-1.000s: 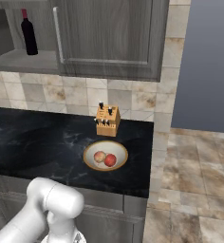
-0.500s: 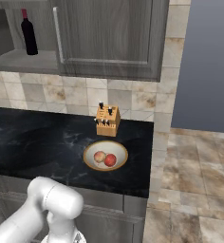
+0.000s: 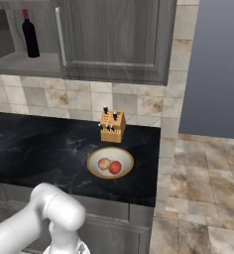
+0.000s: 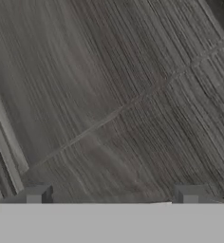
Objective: Open the cabinet. Pick the peach and peach from the cabinet and place them into the bowl. Then close the cabinet.
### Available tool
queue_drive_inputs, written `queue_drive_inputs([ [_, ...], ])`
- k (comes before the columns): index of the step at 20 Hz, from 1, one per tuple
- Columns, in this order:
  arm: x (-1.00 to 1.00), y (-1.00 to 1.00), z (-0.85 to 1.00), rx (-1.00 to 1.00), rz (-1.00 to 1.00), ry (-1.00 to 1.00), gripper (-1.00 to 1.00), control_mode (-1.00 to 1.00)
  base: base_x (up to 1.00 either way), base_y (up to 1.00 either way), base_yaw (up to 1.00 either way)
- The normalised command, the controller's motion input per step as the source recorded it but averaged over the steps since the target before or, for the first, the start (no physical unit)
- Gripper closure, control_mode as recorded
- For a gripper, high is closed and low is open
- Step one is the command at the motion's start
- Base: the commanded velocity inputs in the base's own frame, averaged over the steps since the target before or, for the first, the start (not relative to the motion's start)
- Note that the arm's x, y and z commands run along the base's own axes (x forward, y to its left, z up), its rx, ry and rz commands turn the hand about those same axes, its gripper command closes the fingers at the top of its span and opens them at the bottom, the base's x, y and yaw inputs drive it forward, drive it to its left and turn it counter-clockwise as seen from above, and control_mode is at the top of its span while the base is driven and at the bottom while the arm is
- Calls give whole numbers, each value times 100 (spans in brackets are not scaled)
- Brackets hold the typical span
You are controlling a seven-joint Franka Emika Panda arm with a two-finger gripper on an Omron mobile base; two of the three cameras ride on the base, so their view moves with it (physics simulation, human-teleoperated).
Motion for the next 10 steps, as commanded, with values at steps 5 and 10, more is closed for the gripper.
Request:
queue_drive_inputs([
  [5,31,-1,0,0,-13,1,-100,-100,0,0,0],
  [10,19,-11,0,0,-14,4,-100,-100,0,0,0],
])
